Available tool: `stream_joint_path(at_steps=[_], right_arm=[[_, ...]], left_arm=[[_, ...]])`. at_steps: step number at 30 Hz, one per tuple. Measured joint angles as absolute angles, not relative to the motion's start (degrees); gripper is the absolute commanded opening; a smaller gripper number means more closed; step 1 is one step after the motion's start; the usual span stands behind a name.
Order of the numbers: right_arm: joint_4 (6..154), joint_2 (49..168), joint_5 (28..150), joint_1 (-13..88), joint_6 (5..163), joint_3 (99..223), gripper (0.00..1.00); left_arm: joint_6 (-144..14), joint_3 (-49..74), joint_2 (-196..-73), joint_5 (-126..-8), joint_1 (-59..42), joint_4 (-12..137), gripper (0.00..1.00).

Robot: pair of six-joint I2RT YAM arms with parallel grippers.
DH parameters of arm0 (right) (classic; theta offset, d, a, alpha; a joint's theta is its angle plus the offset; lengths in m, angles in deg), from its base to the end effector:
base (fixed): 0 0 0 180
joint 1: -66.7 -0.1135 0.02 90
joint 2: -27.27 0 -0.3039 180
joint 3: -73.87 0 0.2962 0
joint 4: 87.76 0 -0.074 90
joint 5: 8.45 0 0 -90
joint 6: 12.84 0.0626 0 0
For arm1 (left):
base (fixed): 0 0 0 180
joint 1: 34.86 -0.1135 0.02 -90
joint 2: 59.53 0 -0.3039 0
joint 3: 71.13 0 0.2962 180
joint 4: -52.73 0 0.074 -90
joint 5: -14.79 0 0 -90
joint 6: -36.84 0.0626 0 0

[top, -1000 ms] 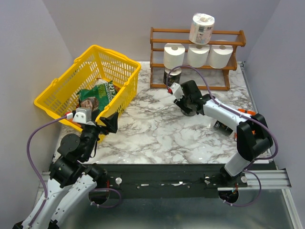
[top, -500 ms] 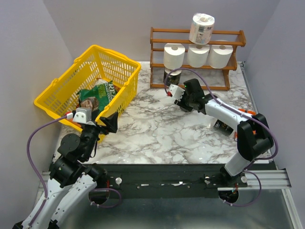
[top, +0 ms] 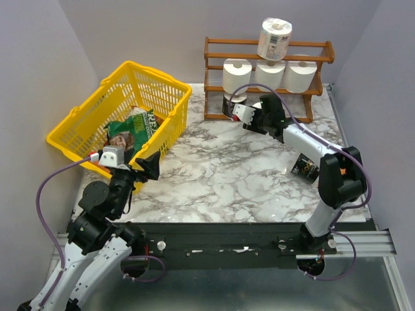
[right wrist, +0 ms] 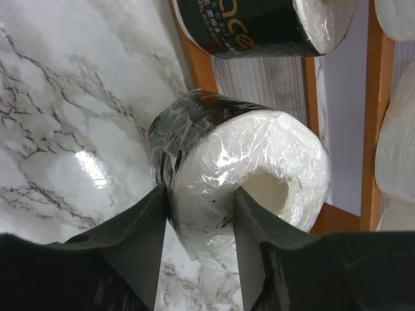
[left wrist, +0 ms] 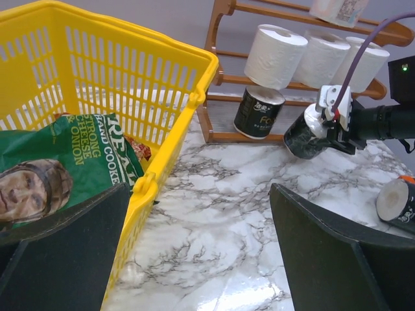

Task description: Place and organize the paper towels onto the shelf

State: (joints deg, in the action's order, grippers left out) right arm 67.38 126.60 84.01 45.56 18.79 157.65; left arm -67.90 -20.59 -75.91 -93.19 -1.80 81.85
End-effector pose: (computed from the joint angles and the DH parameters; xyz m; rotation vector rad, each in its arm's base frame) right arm 0.4268 0.1679 0.2455 -1.4834 1.7477 -0.2914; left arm 0.0998 -0.0419 0.3773 -0.0168 1.5027 -0.4410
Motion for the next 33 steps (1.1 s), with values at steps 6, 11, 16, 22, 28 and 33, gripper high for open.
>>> stream_joint_path(at_steps=[6, 11, 16, 22, 28, 33], right_arm=[[67.67, 130.6, 84.2, 46.87, 15.54, 160.75, 0.51], [69.02, 133.38, 84.18, 47.98, 12.93, 162.68, 0.51], [70.9, 134.34, 84.16, 48.94, 11.45, 163.64, 0.52], [73.02, 135.56, 84.09, 49.47, 10.55, 164.27, 0.63], [76.26, 137.31, 83.11, 49.58, 8.93, 164.8, 0.65], [81.26, 137.36, 81.97, 49.58, 7.6, 164.34, 0.73]], left_arm=[[-67.88, -20.59, -76.48, -93.23, -1.91, 81.87, 0.99], [-67.88, -20.59, -76.52, -93.28, -1.91, 81.87, 0.99], [-67.88, -20.59, -76.52, -93.69, -1.91, 81.87, 0.99], [-67.84, -20.59, -76.54, -93.74, -2.17, 81.87, 0.99], [-67.77, -20.59, -76.81, -93.78, -2.24, 81.87, 0.99], [-67.75, -20.59, -77.18, -93.78, -2.28, 81.87, 0.99]])
